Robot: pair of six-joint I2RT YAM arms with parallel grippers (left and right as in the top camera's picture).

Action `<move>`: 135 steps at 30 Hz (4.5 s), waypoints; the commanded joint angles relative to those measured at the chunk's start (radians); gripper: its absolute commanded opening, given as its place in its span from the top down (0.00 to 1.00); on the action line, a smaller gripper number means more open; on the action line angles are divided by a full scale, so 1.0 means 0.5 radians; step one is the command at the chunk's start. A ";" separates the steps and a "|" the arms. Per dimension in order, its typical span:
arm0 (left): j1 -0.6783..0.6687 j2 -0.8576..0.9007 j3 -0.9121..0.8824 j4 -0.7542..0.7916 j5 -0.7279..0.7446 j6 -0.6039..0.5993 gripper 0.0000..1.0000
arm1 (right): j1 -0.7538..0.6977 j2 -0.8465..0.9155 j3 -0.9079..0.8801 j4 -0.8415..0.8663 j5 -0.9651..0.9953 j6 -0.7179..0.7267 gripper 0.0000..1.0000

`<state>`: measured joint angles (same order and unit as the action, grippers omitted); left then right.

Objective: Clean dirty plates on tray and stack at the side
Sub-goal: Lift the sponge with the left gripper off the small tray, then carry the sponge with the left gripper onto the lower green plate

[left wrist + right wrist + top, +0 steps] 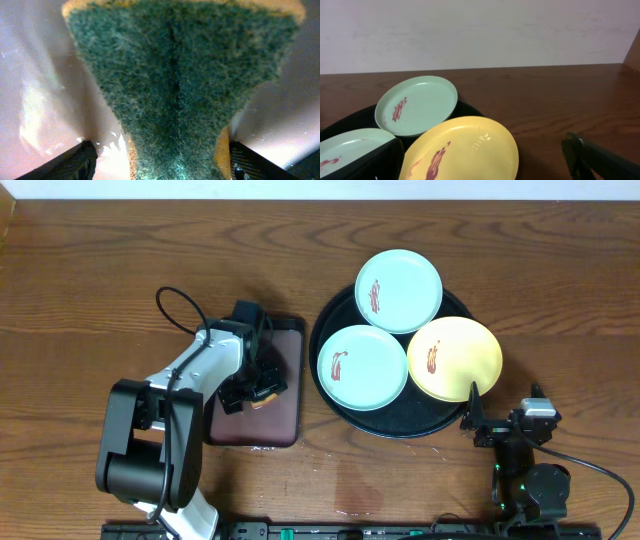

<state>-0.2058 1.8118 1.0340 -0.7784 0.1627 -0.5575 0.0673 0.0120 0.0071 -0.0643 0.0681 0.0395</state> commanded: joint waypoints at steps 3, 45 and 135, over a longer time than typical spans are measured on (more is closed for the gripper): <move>-0.007 0.027 -0.060 0.036 0.070 -0.004 0.30 | -0.015 -0.011 -0.003 -0.007 0.019 -0.028 0.01; -0.005 0.027 -0.060 0.590 -0.464 0.006 0.16 | -0.015 -0.011 -0.003 -0.008 0.019 -0.028 0.01; -0.043 -1.436 -0.216 0.741 -0.290 -0.023 0.93 | -0.015 -0.011 -0.003 -0.007 0.020 -0.028 0.01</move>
<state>-0.2157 1.2091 0.8768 -0.4187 0.0227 -0.5785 0.0673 0.0120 0.0071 -0.0639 0.0681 0.0395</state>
